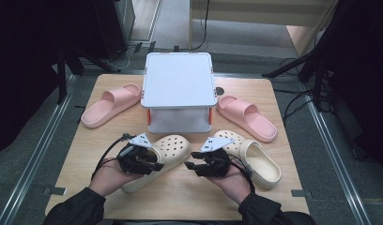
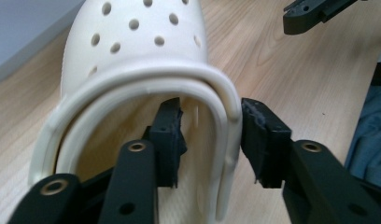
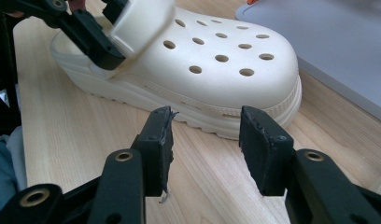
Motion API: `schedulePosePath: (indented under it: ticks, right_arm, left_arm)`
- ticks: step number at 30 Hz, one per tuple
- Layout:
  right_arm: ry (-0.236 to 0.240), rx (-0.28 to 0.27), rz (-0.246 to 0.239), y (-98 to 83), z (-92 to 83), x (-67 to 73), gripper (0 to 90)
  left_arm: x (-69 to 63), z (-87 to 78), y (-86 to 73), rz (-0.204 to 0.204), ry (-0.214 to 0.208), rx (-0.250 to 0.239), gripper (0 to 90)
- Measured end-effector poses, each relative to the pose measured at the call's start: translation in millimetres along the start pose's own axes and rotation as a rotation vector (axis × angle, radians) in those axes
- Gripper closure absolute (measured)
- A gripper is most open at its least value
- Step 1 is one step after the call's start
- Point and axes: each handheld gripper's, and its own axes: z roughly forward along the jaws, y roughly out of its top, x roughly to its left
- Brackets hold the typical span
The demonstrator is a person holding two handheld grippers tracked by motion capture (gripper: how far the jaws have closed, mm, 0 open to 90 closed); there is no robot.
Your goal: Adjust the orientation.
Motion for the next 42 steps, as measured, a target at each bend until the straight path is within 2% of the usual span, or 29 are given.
schedulePosePath:
  ticks: [2,4,5,6,7,8,10,11,12,14,17,19,21,24,28,30,31,35,37,42]
  right_arm:
    - [-0.002,-0.002,0.009,0.5,1.7,-0.2,57.8]
    - [-0.001,-0.015,0.020,1.1,2.9,-1.2,59.9]
    - [-0.002,-0.018,0.025,1.4,3.0,-1.6,62.0]
    - [-0.002,-0.023,0.036,1.7,3.5,-2.0,63.9]
    - [-0.001,-0.032,0.053,2.6,5.6,-3.1,67.8]
    - [-0.001,-0.032,0.053,2.6,5.6,-3.1,67.8]
    - [0.001,-0.037,0.063,3.4,7.7,-3.1,72.0]
    - [-0.003,-0.037,0.069,4.1,9.5,-2.1,74.8]
    - [-0.001,-0.039,0.067,5.0,12.5,-0.7,80.5]
    - [-0.001,-0.036,0.063,5.8,14.9,0.7,83.3]
    - [0.006,-0.024,0.057,7.5,23.2,6.1,89.4]
    - [0.009,-0.009,0.053,8.1,29.2,10.2,90.0]
    - [0.005,0.007,0.045,7.7,34.6,13.1,90.0]
    - [0.002,0.028,0.045,6.2,39.2,14.5,90.0]
    - [-0.017,0.044,0.045,4.4,44.9,11.8,90.0]
    - [-0.018,0.047,0.048,3.8,48.1,9.7,90.0]
    - [-0.018,0.045,0.052,4.2,48.6,8.2,90.0]
    - [-0.025,0.047,0.049,4.6,48.4,7.1,90.0]
    - [-0.027,0.043,0.052,5.0,49.0,5.9,90.0]
    - [-0.042,0.046,0.066,7.1,49.8,3.4,90.0]
  left_arm:
    - [2.8,-6.1,-0.7,-0.010,-0.002,0.006,55.7]
    - [4.5,-15.2,-1.3,-0.014,-0.002,-0.010,54.1]
    - [5.4,-20.2,-1.4,-0.013,0.000,-0.012,55.5]
    - [6.3,-26.6,-1.6,-0.010,0.010,-0.023,57.4]
    - [8.1,-31.7,-1.8,-0.006,0.010,-0.029,64.0]
    - [9.4,-35.0,-2.1,-0.005,0.009,-0.040,64.0]
    - [14.9,-42.9,-3.3,-0.003,0.022,-0.051,72.6]
    - [16.8,-44.9,-4.0,-0.002,0.037,-0.054,74.9]
    - [19.8,-46.9,-5.0,-0.002,0.055,-0.059,80.8]
    - [29.3,-48.6,-7.9,-0.010,0.075,-0.060,82.4]
    - [48.5,-46.2,-15.2,-0.068,0.078,-0.064,85.4]
    - [59.6,-43.8,-20.5,-0.097,0.081,-0.064,87.3]
    - [67.0,-40.7,-24.8,-0.116,0.082,-0.063,88.2]
    - [73.3,-35.2,-29.0,-0.118,0.089,-0.064,88.1]
    - [73.7,-25.7,-29.2,-0.124,0.077,-0.024,88.3]
    - [71.8,-24.2,-28.3,-0.142,0.085,-0.027,89.1]
    - [71.4,-23.8,-28.4,-0.150,0.073,-0.029,89.1]
    - [65.8,-20.4,-30.2,-0.127,0.055,-0.022,89.1]
    - [62.8,-19.5,-30.6,-0.125,0.059,-0.019,89.1]
    - [58.9,-19.3,-33.5,-0.139,0.052,-0.025,89.0]
